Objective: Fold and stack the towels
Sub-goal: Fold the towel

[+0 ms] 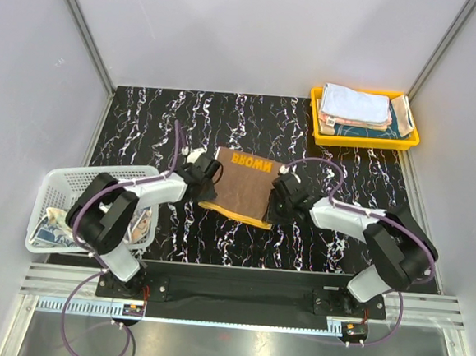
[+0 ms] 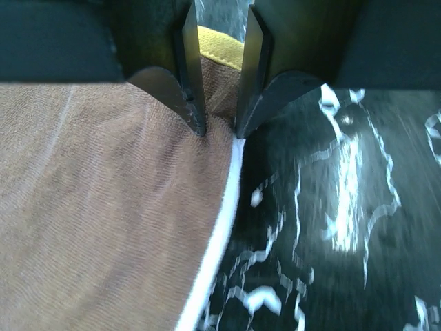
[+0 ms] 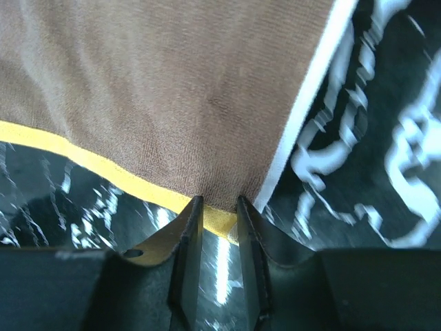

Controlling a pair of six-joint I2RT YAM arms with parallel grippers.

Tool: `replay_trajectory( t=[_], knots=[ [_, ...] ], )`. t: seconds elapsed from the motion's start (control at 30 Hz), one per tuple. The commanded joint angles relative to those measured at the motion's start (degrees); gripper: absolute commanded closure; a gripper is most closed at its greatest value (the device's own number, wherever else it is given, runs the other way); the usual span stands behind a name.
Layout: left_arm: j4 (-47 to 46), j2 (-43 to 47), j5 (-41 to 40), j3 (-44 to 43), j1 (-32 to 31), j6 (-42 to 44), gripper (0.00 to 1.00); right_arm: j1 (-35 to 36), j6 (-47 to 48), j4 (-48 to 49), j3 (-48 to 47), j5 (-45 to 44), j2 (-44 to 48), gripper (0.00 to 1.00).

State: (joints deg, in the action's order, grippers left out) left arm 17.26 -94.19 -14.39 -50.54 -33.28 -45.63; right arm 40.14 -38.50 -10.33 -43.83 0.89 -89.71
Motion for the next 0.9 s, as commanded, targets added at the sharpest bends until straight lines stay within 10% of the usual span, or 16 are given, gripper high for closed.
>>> replay_trajectory(
  t=[0.0, 0.43, 0.87],
  knots=[
    [7.18, 2.6, 0.77, 6.32, -1.87, -8.32, 0.7, 0.38, -1.22, -6.62, 3.57, -2.12, 5.15, 0.66],
    [15.52, 17.02, 2.19, 5.66, -6.71, -9.14, 0.6, 0.2, 0.0, -17.89, 2.62, -4.39, 18.87, 0.56],
    [18.87, -1.85, -0.81, -22.83, 1.98, 11.95, 0.59, -12.19, 9.93, -15.24, -23.03, -6.16, -6.33, 0.59]
  ],
)
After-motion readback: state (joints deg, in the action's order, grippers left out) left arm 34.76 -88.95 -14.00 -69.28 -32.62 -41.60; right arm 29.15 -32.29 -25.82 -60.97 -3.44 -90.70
